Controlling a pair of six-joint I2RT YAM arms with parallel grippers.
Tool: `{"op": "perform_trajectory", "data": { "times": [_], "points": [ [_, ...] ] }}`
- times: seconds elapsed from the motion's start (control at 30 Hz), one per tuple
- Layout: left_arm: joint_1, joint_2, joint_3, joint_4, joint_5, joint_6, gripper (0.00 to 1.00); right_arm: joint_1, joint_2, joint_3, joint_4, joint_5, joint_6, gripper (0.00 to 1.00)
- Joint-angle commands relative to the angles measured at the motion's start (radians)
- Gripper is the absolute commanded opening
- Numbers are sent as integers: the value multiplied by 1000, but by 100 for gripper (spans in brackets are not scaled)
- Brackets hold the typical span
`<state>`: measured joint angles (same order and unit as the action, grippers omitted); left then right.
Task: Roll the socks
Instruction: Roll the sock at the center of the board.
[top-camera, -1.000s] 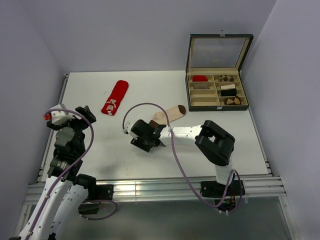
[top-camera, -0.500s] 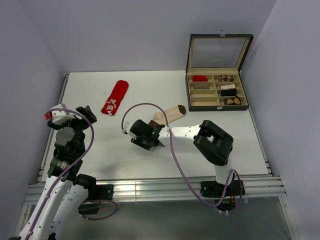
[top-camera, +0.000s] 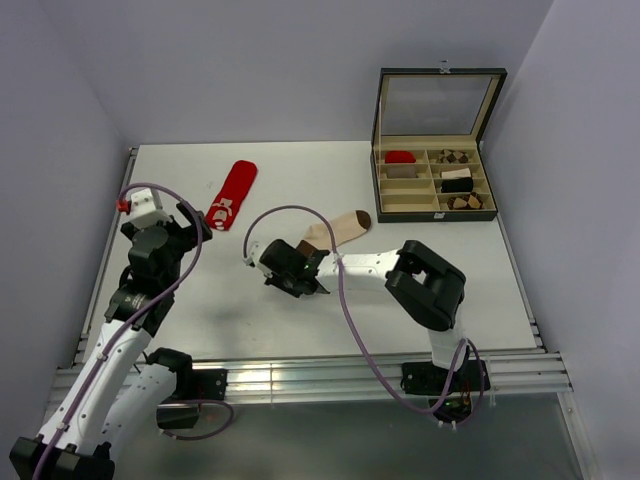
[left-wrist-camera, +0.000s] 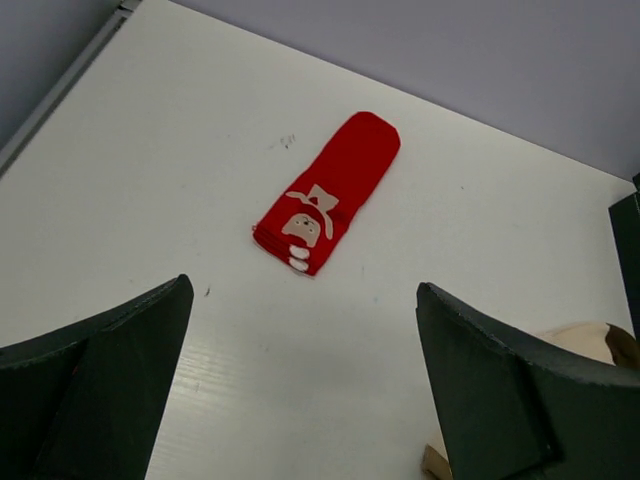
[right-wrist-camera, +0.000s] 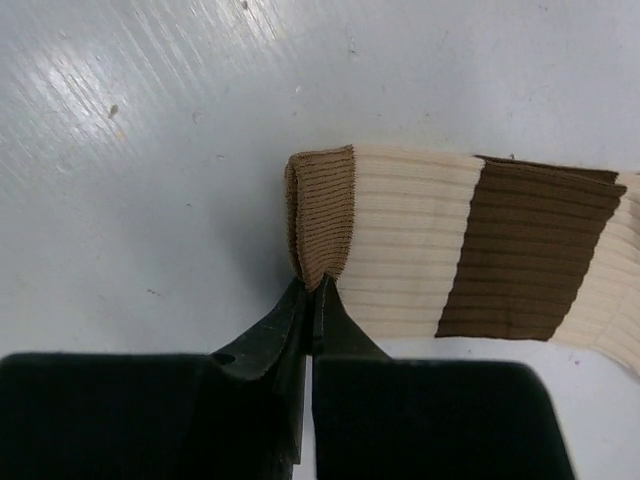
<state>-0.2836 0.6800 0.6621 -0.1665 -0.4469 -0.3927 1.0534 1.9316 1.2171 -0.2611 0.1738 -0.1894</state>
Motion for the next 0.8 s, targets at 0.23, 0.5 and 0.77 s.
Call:
{"op": "perform_trajectory", "data": {
  "times": [0.23,0.5,0.77],
  "points": [
    [0,53,-2,-4,224,-216,98,-150,-5,12,71,-425,188,0],
    [-81,128,-62,21,261,-328,97,-298,53,9,164,-750,373,0],
    [-169,239,-101,67,261,-436,94,-408,116,-51,348,-970,613,0]
  ]
}}
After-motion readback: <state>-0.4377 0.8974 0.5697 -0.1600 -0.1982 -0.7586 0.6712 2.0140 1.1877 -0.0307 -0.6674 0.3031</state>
